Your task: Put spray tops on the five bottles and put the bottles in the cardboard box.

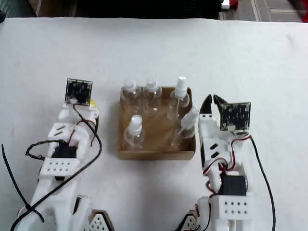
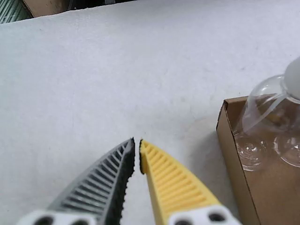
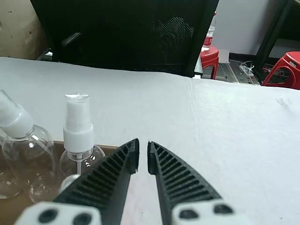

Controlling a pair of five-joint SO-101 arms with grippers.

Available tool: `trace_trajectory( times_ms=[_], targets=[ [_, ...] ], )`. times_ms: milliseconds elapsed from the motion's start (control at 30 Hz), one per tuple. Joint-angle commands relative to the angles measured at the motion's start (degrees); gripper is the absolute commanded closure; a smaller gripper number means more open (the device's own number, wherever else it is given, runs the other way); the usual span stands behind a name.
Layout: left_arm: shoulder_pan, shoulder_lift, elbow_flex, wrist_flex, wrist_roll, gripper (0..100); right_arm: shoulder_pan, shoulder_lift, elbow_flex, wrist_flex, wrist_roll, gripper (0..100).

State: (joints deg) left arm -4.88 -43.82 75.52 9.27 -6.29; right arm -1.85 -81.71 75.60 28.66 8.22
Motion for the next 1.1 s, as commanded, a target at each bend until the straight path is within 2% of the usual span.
trace_trajectory(
  times_ms=[0, 100, 233, 300, 400, 467, 733, 1067],
  targets=[
    [0.7, 0.0, -0.4, -1.4, 0.4, 98, -2.2, -7.4, -0.6, 4.8, -0.1, 98.1],
    [0.7, 0.0, -0.4, -1.4, 0.4, 98, -5.2, -12.4, -0.5, 9.2, 0.1, 98.1],
    [0.7, 0.0, -0.3, -1.4, 0.4, 98, -5.8, -16.8, 0.6, 10.2, 5.9, 98.1],
    [0.7, 0.0, -0.3, -1.4, 0.4, 98, -1.6, -18.8, 0.4, 9.9, 4.8, 98.1],
    [0.7, 0.0, -0.3, -1.4, 0.4, 98, 5.3, -20.1, 0.7, 8.2, -2.5, 98.1],
    [0.7, 0.0, -0.3, -1.4, 0.4, 98, 6.9, -18.9, 1.9, 6.6, -4.0, 98.1],
    [0.7, 0.0, -0.2, -1.4, 0.4, 98, 0.7, -5.4, 6.8, -2.8, 5.3, 98.1],
    [0.7, 0.0, -0.4, -1.4, 0.4, 98, -2.4, -10.7, 7.0, 0.4, 4.5, 98.1]
  ],
)
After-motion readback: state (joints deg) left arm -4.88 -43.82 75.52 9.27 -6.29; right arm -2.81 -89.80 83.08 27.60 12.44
